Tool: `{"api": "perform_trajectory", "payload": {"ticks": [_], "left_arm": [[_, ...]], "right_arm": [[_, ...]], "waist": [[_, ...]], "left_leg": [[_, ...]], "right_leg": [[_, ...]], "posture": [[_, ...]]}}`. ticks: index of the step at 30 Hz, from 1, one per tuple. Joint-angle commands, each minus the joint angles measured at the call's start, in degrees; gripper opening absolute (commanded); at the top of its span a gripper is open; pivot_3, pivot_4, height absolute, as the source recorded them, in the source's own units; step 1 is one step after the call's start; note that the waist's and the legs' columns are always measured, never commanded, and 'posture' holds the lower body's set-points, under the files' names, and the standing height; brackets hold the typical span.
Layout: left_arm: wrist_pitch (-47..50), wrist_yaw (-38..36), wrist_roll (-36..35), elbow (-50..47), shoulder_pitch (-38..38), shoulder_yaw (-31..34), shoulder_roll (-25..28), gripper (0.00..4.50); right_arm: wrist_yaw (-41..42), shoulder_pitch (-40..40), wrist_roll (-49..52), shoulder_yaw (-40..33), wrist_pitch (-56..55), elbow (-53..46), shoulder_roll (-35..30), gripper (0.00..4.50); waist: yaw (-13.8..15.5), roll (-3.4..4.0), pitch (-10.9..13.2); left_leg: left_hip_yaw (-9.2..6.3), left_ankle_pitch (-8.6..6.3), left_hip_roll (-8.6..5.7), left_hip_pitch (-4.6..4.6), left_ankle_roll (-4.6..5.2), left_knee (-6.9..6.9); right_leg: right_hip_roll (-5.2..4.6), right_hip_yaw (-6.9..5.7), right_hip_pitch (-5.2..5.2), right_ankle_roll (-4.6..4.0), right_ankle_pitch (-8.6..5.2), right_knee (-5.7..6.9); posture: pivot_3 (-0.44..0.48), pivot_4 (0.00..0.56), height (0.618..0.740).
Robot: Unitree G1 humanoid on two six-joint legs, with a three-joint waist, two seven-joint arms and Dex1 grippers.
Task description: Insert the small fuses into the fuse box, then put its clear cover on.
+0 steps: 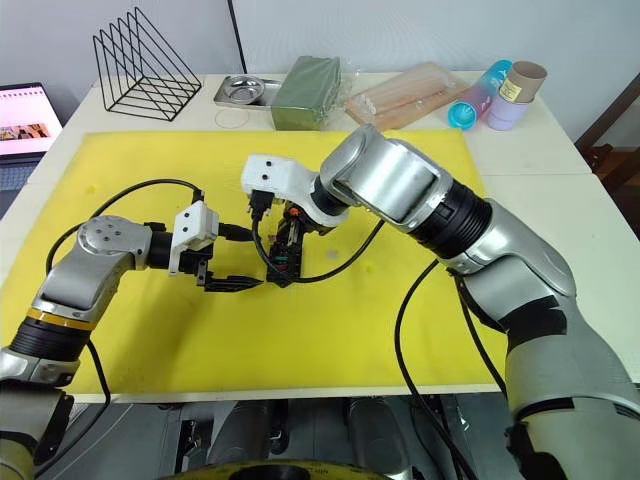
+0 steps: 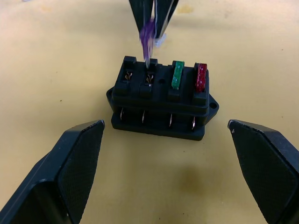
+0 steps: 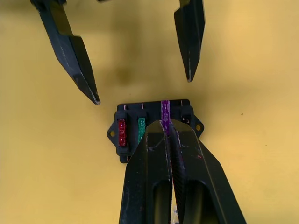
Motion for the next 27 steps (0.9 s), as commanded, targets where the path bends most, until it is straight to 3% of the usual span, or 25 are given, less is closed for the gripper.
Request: {"api": "perform_trajectory", "payload": {"ticks": [1, 27], "left_arm": [[-0.13, 0.34, -0.32, -2.10, 0.23, 0.92, 0.03, 4.50], [0.67, 1.30, -0.33, -2.80, 0.09, 1.00, -0.71, 4.50]], "right_arm": [[1.55, -0.98, -1.97, -0.75, -0.55, -0.60, 0.67, 0.04], [5.83, 2.73, -11.00, 0.25, -3.46, -0.14, 2.01, 0.04]], "waist": [[-0.01, 0.00, 0.00], [-0.03, 0.00, 0.00]], "left_leg": [[0.00, 0.00, 0.00, 0.00, 0.00, 0.00], [-0.01, 0.00, -0.01, 0.01, 0.00, 0.02]], "right_leg": [[-0.01, 0.00, 0.00, 0.00, 0.00, 0.00], [0.00, 0.00, -0.02, 0.00, 0.00, 0.08]], "posture": [[0.000, 0.150, 0.740], [0.000, 0.150, 0.740]]}}
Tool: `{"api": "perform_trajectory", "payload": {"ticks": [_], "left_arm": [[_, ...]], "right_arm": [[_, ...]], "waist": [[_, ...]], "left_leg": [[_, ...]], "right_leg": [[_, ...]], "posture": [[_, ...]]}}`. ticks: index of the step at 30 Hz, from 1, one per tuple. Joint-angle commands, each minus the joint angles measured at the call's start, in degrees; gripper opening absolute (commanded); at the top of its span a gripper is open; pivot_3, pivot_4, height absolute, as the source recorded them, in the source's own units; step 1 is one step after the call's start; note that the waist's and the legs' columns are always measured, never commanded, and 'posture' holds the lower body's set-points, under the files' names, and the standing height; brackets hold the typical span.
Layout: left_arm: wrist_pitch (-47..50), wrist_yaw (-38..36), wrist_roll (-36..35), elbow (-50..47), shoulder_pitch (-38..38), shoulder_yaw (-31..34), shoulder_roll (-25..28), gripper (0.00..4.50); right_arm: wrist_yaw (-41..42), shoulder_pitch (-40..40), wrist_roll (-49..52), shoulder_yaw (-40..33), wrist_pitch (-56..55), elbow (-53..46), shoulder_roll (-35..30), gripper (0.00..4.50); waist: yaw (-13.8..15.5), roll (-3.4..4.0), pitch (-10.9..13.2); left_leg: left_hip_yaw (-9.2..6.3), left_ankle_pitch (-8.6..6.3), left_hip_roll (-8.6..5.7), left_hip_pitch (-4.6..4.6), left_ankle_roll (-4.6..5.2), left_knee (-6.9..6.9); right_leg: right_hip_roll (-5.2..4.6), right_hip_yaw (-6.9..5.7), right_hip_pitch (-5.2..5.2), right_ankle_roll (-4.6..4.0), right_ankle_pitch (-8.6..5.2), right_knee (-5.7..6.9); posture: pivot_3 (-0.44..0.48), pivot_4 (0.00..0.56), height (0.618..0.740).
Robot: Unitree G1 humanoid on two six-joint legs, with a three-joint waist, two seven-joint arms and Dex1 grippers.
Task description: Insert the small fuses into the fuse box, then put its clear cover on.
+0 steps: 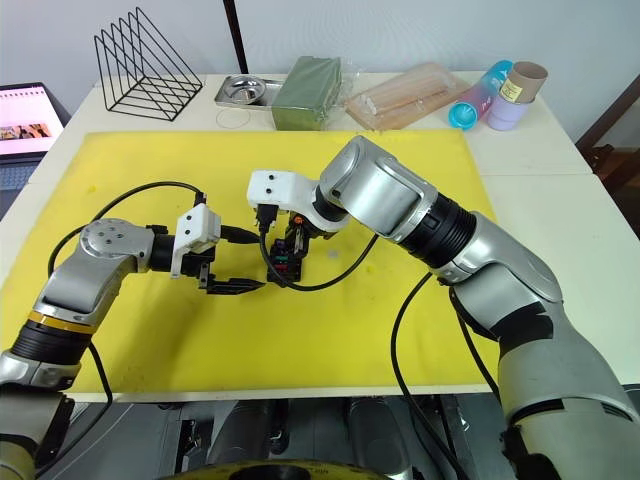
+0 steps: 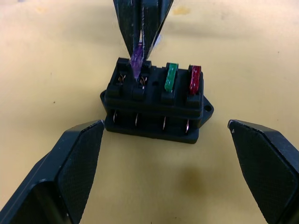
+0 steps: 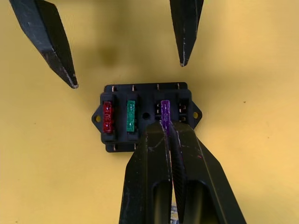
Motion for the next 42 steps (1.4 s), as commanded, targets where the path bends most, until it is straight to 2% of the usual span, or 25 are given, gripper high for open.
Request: {"api": "perform_trajectory", "payload": {"ticks": [1, 26, 42], "left_arm": [[-0.30, 0.50, -0.27, -1.42, -0.61, 0.94, -0.22, 4.50], [-0.22, 0.67, -0.35, -1.98, -0.07, 0.88, -0.32, 4.50], [0.27, 1.42, -0.59, -2.71, 0.50, 1.02, -0.50, 4.50]], "right_arm": [[0.67, -0.14, -1.21, -0.23, -0.79, -0.43, 0.53, 0.04], [2.45, 0.46, -5.32, 1.53, -2.56, 0.13, 1.91, 0.04], [7.62, 0.59, -9.96, 4.37, -6.83, 2.71, 2.57, 0.04]], "waist": [[0.01, 0.00, 0.00], [-0.02, 0.00, 0.00], [-0.03, 0.00, -0.01]], "left_leg": [[-0.01, 0.00, 0.00, 0.00, 0.00, 0.00], [-0.01, 0.00, -0.01, 0.00, 0.00, 0.01], [-0.01, 0.00, 0.00, 0.08, 0.00, 0.01]], "right_leg": [[0.00, 0.00, 0.00, 0.00, 0.00, 0.00], [0.00, 0.00, 0.00, 0.00, 0.00, 0.01], [0.01, 0.00, 0.03, 0.00, 0.00, 0.05]], "posture": [[0.000, 0.150, 0.740], [0.000, 0.150, 0.740], [0.000, 0.150, 0.740]]}}
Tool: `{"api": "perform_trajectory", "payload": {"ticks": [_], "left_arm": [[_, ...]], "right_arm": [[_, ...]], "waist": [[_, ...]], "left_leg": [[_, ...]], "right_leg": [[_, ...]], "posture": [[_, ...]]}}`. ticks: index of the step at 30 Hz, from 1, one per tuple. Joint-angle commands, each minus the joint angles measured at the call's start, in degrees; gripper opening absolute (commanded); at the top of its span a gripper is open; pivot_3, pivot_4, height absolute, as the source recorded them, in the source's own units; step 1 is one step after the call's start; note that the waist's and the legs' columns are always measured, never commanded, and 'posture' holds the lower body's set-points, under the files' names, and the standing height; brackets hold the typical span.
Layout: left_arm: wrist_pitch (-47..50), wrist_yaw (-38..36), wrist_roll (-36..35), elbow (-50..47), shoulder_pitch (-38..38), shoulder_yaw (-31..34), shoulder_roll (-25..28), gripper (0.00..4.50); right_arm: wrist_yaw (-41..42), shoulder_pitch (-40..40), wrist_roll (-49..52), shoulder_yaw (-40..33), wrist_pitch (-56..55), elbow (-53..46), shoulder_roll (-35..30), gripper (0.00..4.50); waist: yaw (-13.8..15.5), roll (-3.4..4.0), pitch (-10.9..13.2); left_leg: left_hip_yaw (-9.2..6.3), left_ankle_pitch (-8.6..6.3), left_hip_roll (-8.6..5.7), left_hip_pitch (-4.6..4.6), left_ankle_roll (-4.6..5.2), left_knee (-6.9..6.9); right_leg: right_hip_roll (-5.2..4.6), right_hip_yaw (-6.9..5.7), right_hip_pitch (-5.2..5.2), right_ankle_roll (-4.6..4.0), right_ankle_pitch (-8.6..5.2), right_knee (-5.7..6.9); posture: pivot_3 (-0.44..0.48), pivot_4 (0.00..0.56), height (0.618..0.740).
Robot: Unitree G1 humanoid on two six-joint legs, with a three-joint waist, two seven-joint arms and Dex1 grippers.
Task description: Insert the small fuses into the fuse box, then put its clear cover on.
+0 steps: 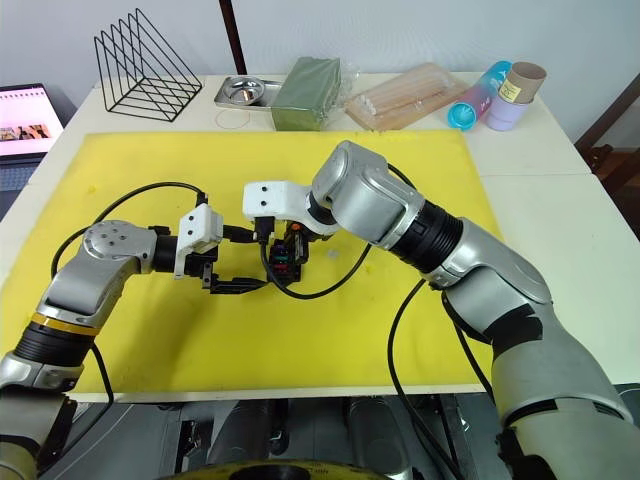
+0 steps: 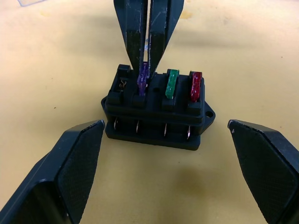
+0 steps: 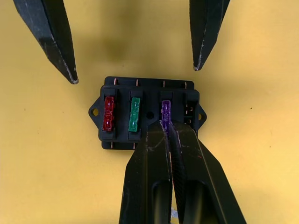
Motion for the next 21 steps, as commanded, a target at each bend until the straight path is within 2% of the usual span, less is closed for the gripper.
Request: {"api": "perform_trajectory", "payload": {"ticks": [1, 21], "left_arm": [[0.08, 0.37, -0.58, -2.10, 0.06, 1.01, -0.01, 4.50], [-0.20, 0.48, -0.27, -1.97, -0.09, 0.90, -0.11, 4.50]], "right_arm": [[1.89, -0.07, -1.32, 2.21, -0.74, 0.93, 0.57, 0.04], [6.09, -2.58, -3.13, -0.45, -0.25, 4.49, 3.13, 0.04]], "waist": [[0.01, 0.00, 0.00], [0.02, 0.00, -0.01]], "left_leg": [[0.00, 0.00, 0.00, 0.00, 0.00, 0.00], [0.00, 0.00, 0.00, 0.06, 0.00, 0.00]], "right_leg": [[0.00, 0.00, 0.00, 0.00, 0.00, 0.00], [0.00, 0.00, 0.05, 0.00, 0.00, 0.02]], "posture": [[0.000, 0.150, 0.740], [0.000, 0.150, 0.740]]}}
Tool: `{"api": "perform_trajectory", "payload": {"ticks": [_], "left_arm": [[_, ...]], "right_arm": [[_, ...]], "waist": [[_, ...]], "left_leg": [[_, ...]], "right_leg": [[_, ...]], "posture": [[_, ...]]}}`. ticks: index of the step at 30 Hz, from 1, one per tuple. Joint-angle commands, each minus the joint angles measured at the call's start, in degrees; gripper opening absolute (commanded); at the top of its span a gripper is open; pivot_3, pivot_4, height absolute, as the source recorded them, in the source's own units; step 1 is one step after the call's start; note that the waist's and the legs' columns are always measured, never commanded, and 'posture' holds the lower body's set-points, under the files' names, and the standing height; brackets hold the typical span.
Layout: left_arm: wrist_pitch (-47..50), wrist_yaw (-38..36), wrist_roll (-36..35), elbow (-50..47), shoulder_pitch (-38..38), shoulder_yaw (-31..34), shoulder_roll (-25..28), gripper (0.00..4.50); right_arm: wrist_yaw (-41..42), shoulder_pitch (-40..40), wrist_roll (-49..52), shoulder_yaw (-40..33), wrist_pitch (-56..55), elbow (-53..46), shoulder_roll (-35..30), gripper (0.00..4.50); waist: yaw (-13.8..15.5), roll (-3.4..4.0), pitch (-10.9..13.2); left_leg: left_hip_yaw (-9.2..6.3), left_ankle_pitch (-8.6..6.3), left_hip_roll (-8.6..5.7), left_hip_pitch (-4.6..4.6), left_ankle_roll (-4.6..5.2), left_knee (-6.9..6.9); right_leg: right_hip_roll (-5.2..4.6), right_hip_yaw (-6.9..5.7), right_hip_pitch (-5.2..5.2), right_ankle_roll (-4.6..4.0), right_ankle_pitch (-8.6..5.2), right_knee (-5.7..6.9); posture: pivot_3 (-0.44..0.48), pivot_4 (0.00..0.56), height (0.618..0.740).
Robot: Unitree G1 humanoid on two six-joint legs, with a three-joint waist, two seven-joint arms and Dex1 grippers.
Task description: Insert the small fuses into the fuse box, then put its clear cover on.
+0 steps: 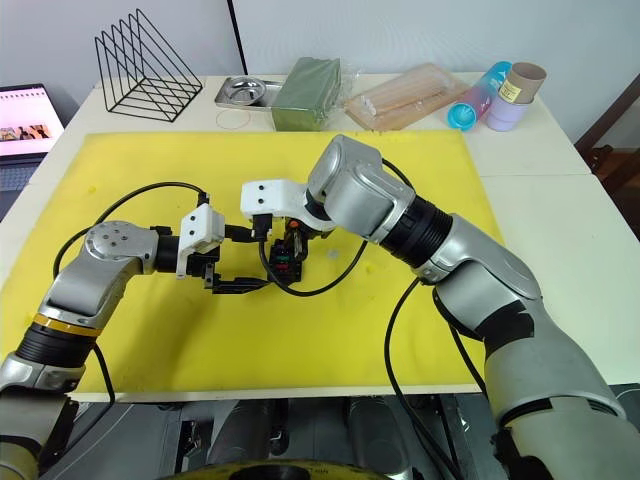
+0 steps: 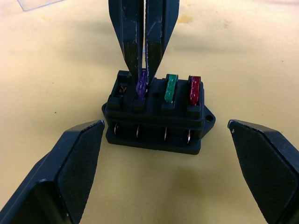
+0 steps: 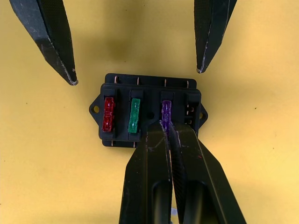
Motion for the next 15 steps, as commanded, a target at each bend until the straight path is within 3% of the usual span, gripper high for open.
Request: {"api": "perform_trajectory", "payload": {"ticks": [1, 15], "left_arm": [[-0.31, 0.02, -0.26, -1.33, -0.24, 0.91, 0.32, 4.50], [-0.81, 0.04, 0.01, -0.31, -0.16, 1.18, 0.51, 4.50]], "right_arm": [[1.62, -1.30, 0.38, -0.21, 0.49, 0.00, 0.75, 0.04], [3.12, -0.81, -0.01, 0.95, 0.41, 1.62, 2.00, 0.04]], "waist": [[0.00, 0.00, 0.00], [-0.02, 0.00, 0.00]], "left_leg": [[0.00, 0.00, 0.00, 0.00, 0.00, 0.00], [0.00, 0.00, 0.00, 0.00, 0.00, 0.00]], "right_leg": [[0.00, 0.00, 0.00, 0.00, 0.00, 0.00], [0.00, 0.00, 0.00, 0.00, 0.00, 0.00]], "posture": [[0.000, 0.150, 0.740], [0.000, 0.150, 0.740]]}}
